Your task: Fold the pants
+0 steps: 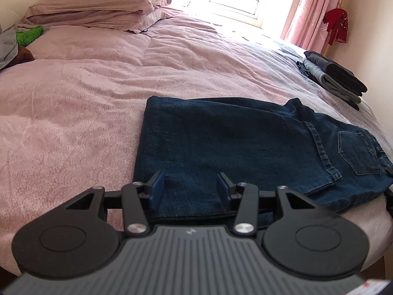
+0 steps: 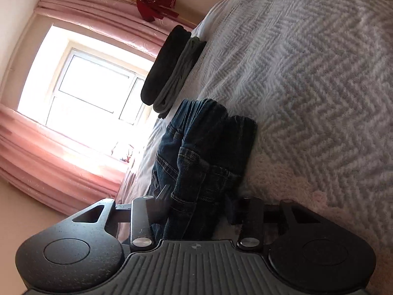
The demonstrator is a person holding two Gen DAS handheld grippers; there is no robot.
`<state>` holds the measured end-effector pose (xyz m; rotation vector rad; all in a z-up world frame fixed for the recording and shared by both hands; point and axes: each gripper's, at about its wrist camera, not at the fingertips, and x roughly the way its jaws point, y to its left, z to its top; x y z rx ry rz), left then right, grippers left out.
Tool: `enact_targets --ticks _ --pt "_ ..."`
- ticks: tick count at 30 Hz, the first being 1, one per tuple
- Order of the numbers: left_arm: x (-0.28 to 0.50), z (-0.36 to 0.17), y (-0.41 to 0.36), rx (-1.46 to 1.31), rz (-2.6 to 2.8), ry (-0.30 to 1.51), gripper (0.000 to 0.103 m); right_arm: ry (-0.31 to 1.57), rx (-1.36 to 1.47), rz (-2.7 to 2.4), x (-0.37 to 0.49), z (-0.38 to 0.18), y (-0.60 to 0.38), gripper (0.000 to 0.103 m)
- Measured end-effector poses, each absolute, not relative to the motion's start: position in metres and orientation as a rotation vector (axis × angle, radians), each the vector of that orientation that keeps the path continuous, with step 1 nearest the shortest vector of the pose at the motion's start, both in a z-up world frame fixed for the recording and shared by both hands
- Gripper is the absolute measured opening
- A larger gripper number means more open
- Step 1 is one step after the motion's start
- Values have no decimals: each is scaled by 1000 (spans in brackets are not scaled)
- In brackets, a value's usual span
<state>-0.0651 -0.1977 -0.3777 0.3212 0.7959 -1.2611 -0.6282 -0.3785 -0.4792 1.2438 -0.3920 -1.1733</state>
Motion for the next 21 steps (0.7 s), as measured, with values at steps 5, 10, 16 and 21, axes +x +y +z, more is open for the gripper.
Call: enact_targets --ticks 5,10,16,21 --pt "-41 -373 -188 233 -1229 868 42 -294 1248 -1282 -619 -458 -386 21" --pt "1 -374 -156 138 -1145 894 42 111 1027 -1461 -567 -391 -404 18" --pt "62 -381 -96 21 -1016 924 41 318 366 -1359 -420 -306 -365 17" --pt "84 -381 -64 -30 -984 928 41 471 -231 -1022 -274 -308 -266 17"
